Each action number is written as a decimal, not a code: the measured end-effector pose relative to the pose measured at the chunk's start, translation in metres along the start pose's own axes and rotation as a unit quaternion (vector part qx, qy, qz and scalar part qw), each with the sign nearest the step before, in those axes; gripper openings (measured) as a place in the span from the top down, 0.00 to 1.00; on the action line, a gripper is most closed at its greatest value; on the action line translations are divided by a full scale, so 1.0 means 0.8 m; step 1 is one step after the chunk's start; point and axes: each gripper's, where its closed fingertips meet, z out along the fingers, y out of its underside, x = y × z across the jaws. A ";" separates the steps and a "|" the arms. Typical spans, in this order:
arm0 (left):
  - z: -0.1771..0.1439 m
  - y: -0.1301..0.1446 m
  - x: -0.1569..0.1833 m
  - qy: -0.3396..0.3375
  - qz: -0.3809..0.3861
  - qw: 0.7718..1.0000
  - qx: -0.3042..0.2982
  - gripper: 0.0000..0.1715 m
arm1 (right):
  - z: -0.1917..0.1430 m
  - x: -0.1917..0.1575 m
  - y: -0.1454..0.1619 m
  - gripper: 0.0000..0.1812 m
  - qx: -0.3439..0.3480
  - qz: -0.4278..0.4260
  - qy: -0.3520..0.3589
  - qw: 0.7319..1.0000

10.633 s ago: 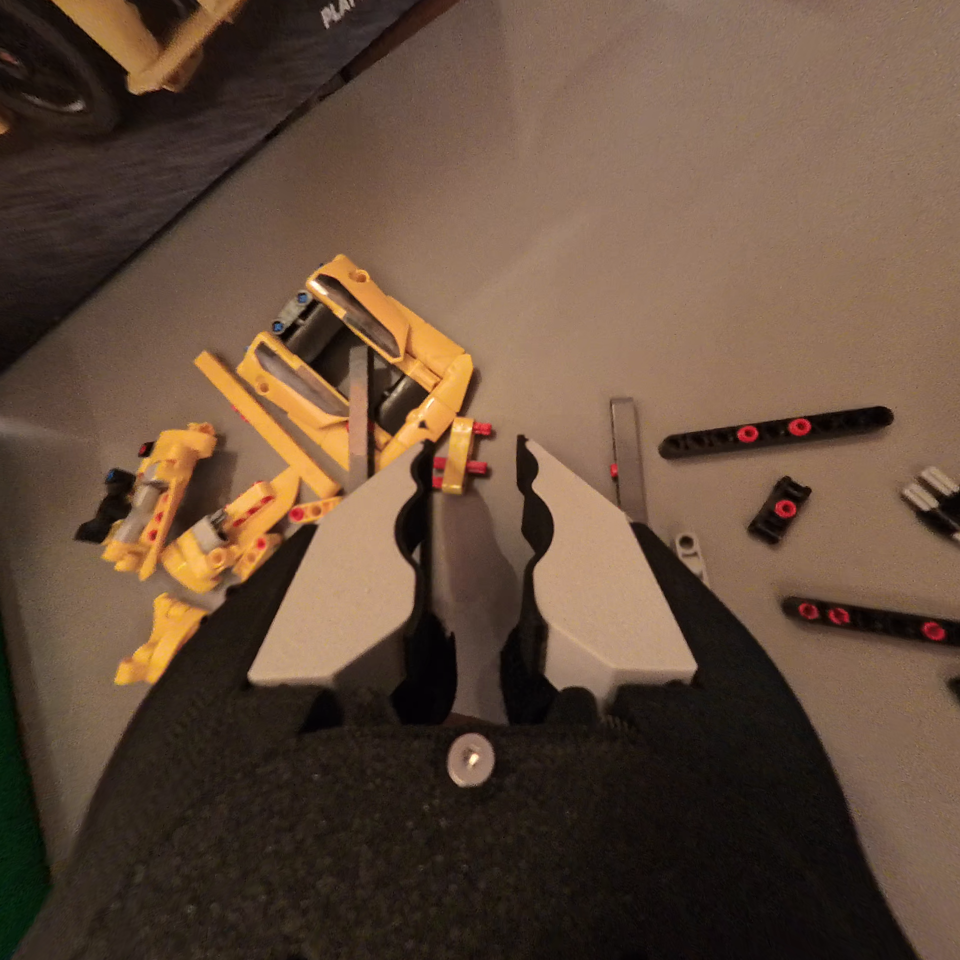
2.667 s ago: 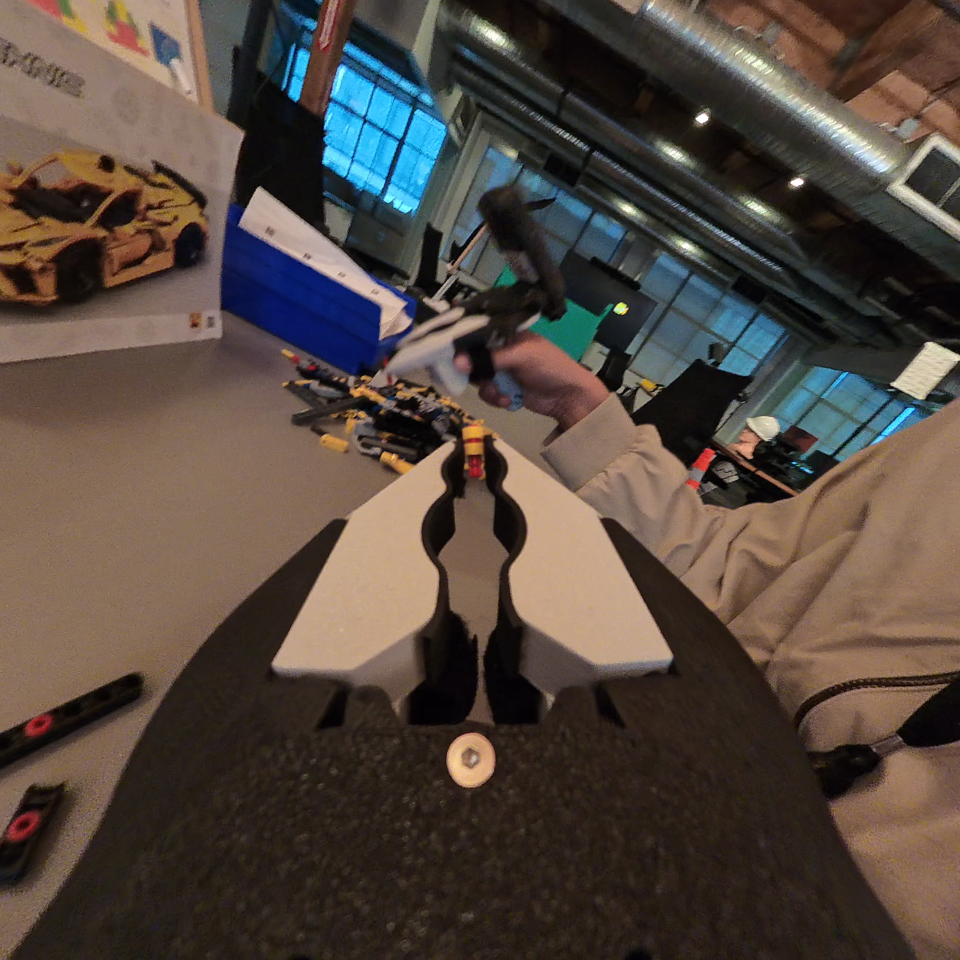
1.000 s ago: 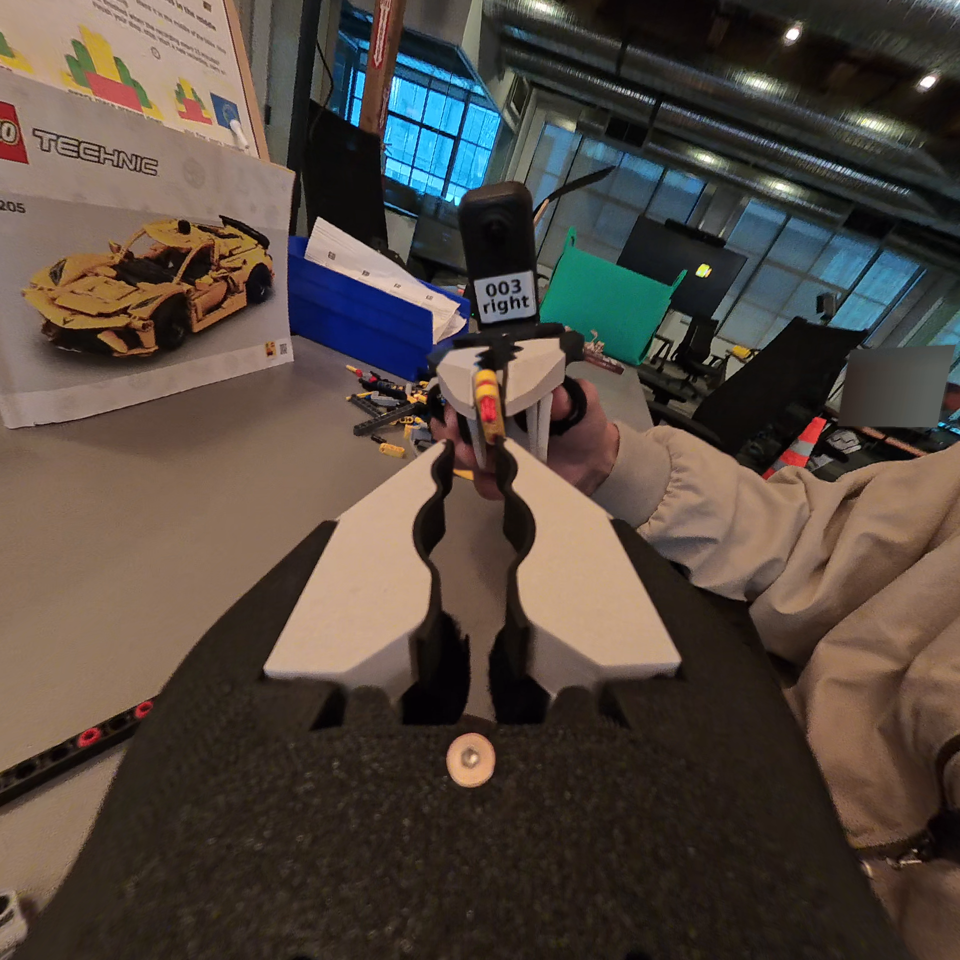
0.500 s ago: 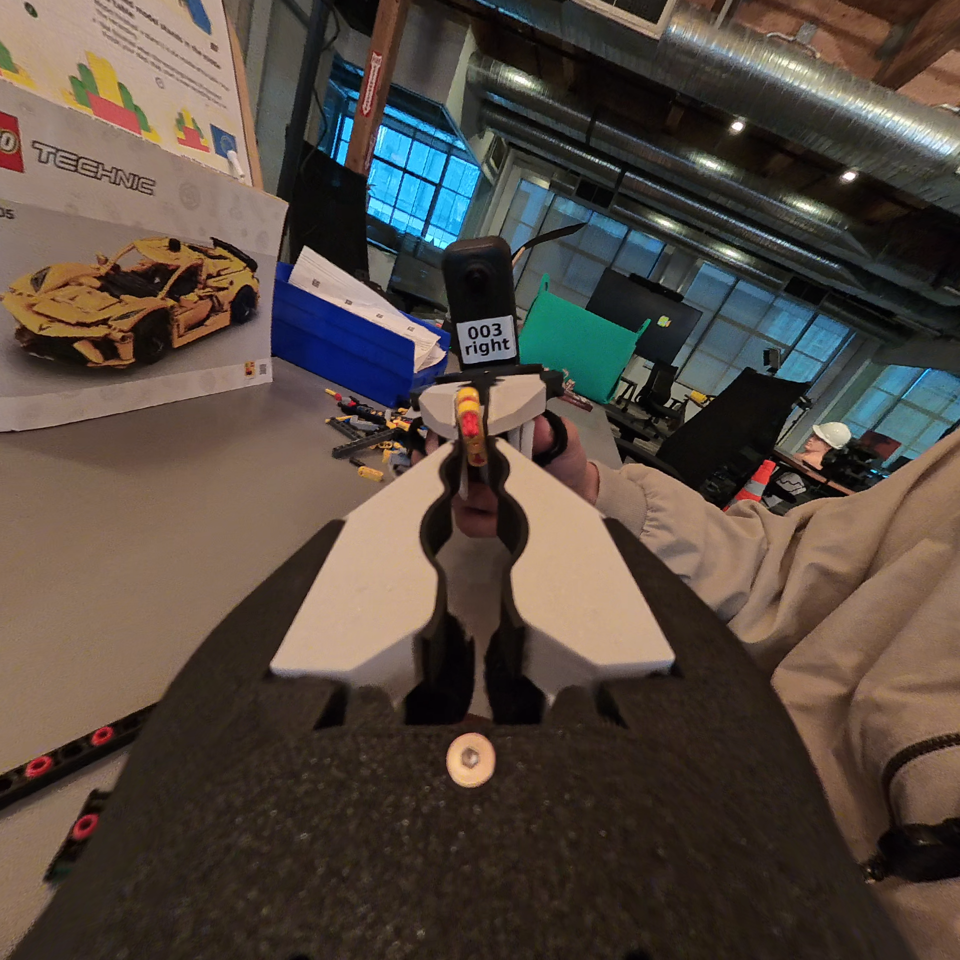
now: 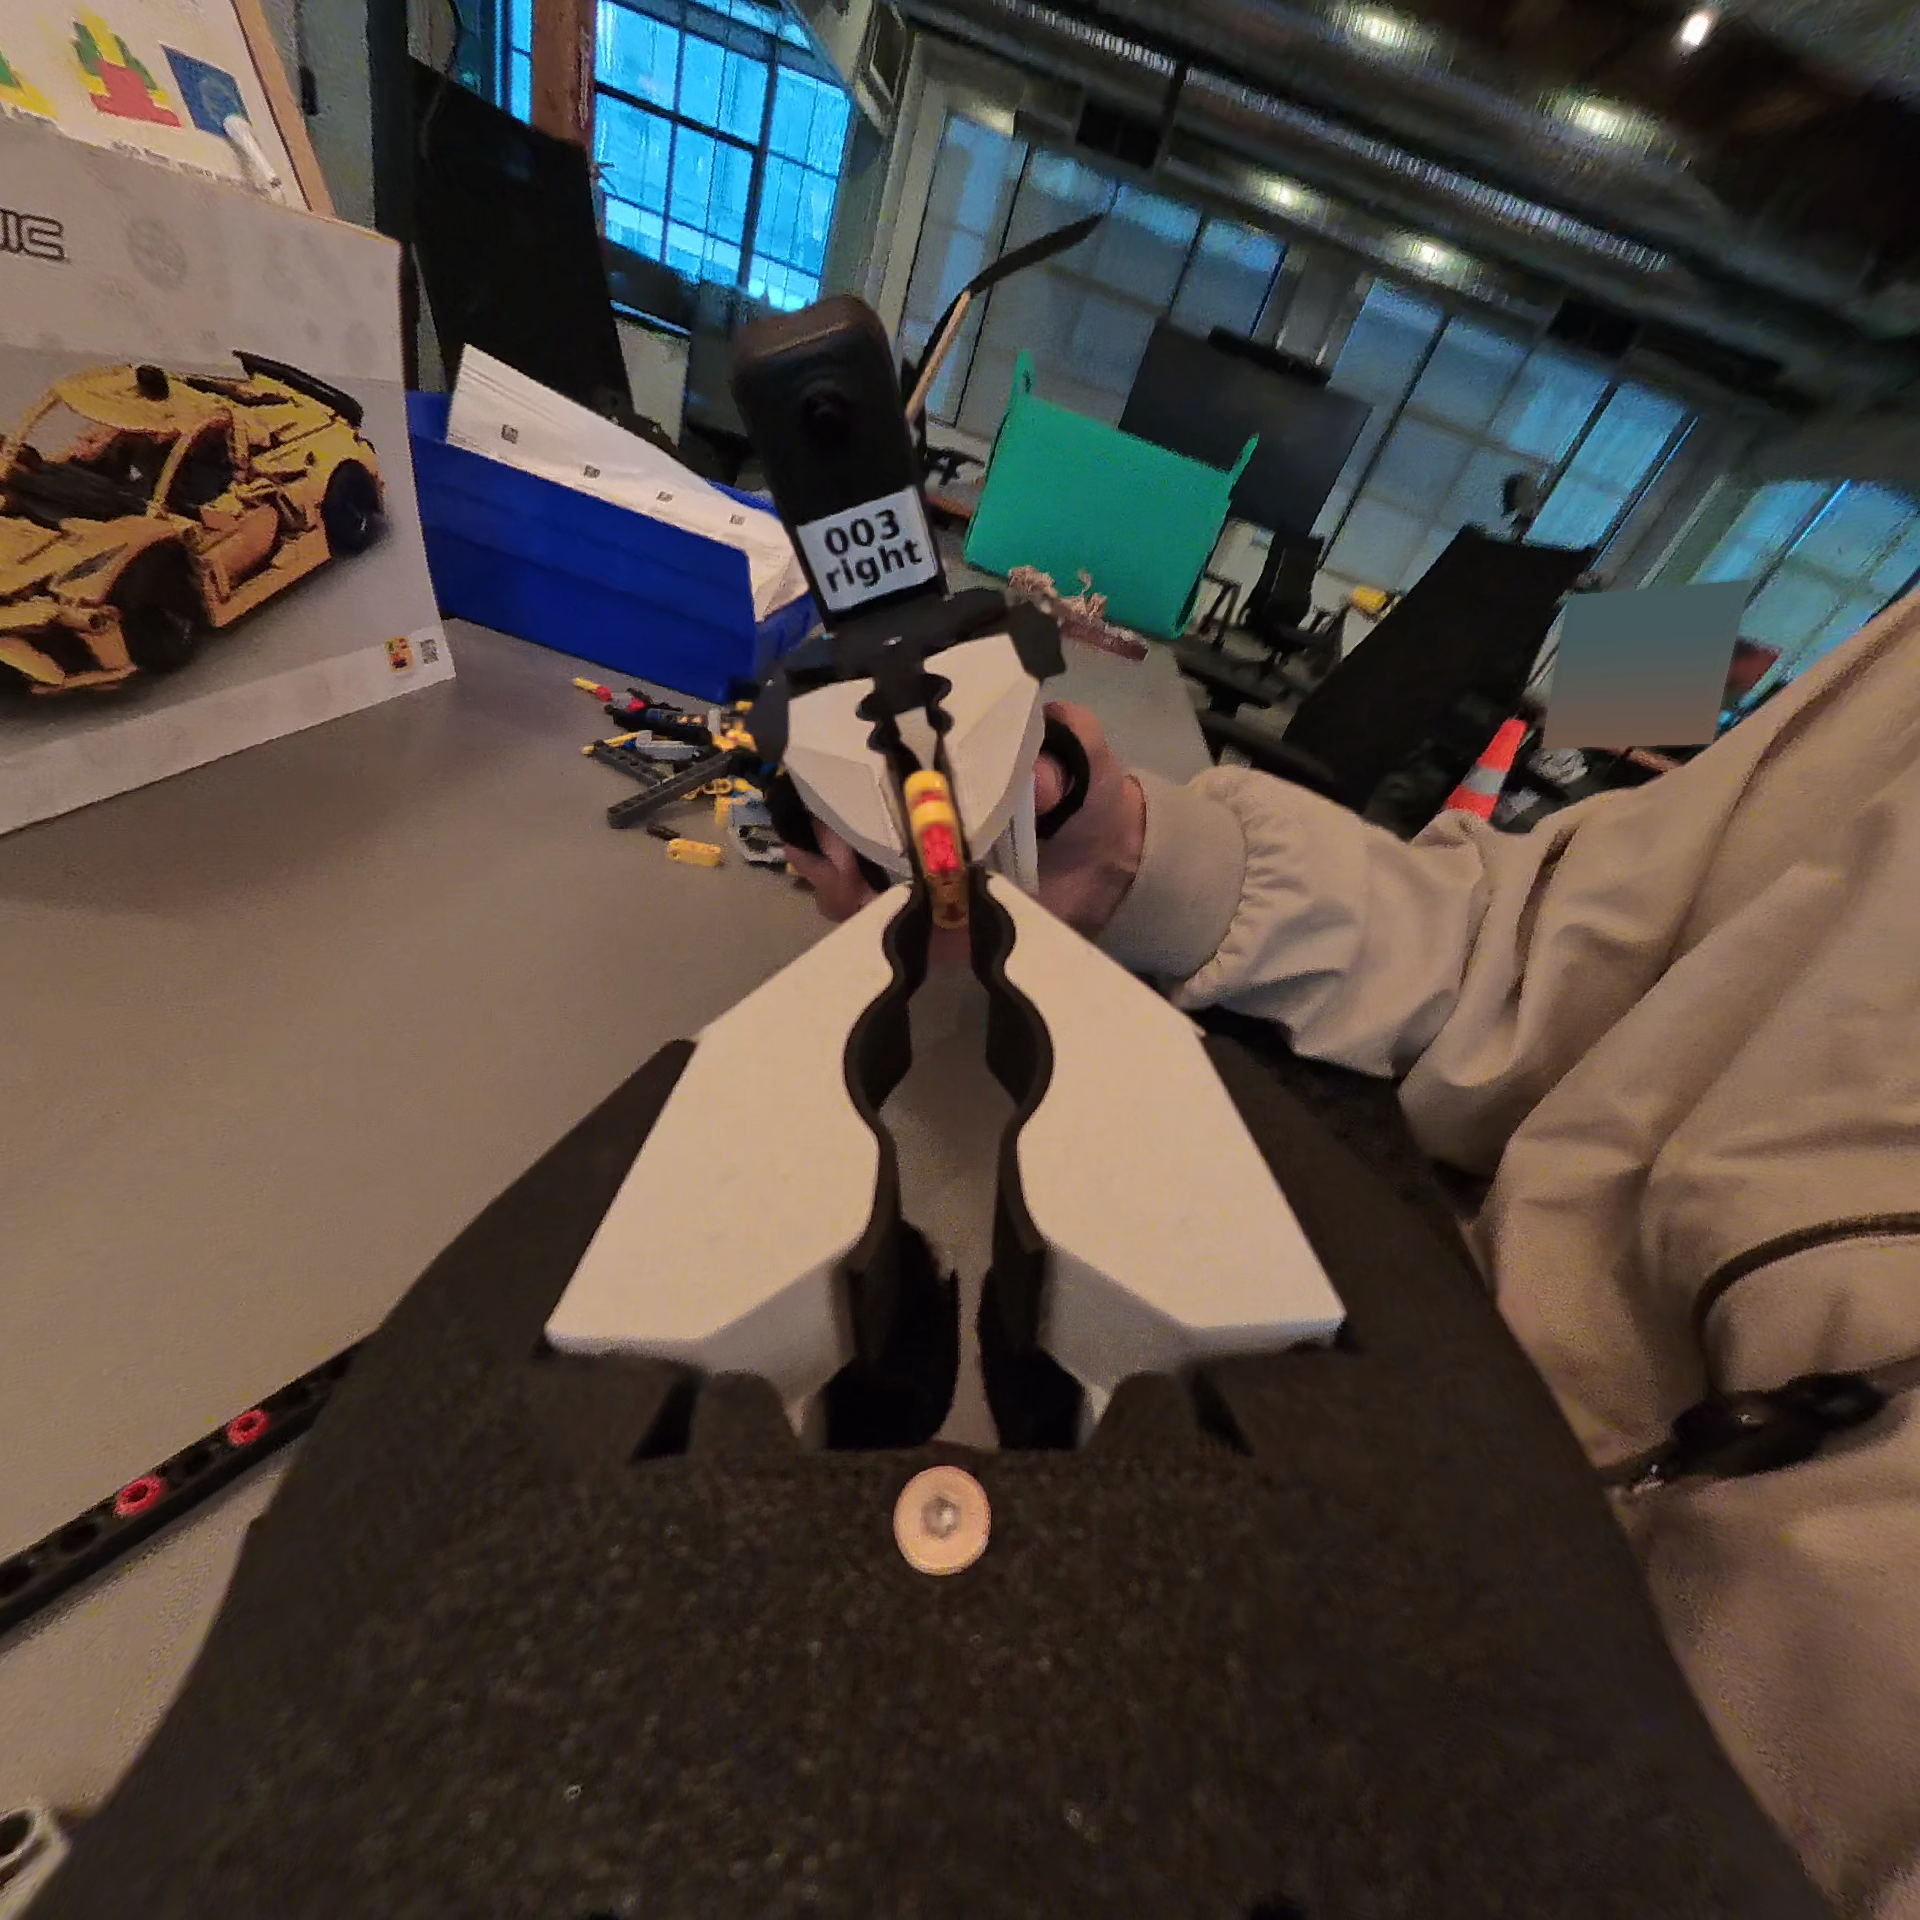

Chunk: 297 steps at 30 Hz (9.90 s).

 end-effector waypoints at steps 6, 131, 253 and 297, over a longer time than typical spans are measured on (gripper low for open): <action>-0.001 0.003 -0.003 -0.010 0.002 1.000 -0.010 0.96 | -0.007 0.005 0.008 0.98 -0.024 -0.010 0.011 1.000; -0.016 -0.013 -0.011 0.007 -0.052 0.998 0.040 0.98 | 0.006 0.009 -0.007 0.94 0.028 -0.019 0.027 0.999; 0.012 0.048 -0.051 -0.133 0.005 0.987 -0.095 0.96 | -0.367 0.067 0.070 0.97 -0.250 -0.080 0.595 0.759; -0.083 0.026 -0.145 -0.403 0.027 0.911 -0.081 0.89 | -0.231 0.053 0.061 0.80 -0.096 -0.180 0.559 0.804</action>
